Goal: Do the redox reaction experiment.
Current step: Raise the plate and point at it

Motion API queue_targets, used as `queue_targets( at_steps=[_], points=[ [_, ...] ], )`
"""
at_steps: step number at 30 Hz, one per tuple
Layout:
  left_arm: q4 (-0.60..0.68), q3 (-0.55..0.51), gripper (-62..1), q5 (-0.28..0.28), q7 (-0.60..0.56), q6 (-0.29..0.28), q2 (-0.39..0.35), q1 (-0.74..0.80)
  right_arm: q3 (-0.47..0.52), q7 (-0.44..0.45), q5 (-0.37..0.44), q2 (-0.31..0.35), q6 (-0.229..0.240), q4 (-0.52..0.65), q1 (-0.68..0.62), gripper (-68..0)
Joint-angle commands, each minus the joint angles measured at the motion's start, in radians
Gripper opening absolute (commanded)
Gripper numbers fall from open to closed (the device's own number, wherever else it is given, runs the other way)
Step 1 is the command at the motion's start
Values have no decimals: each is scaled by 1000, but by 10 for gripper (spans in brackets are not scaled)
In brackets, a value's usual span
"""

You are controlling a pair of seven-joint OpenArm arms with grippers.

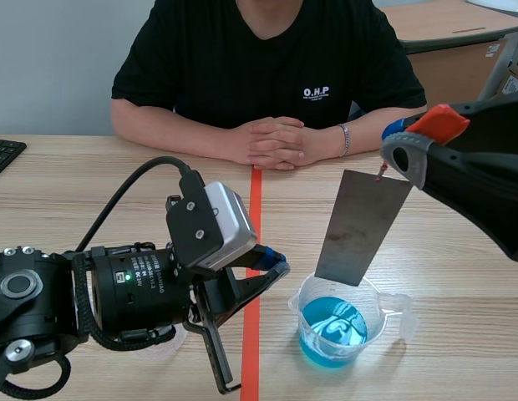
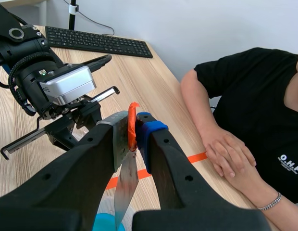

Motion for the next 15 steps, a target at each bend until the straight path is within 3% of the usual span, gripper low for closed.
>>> queue_targets(
  at_steps=[1, 15],
  points=[
    [29, 2, -567, -10, -18, 1, 3, -5, 12, 11, 19, 10, 5, 17, 11, -658],
    [29, 2, -567, -9, -25, 2, 2, -6, 12, 11, 19, 10, 5, 17, 11, -658]
  ],
)
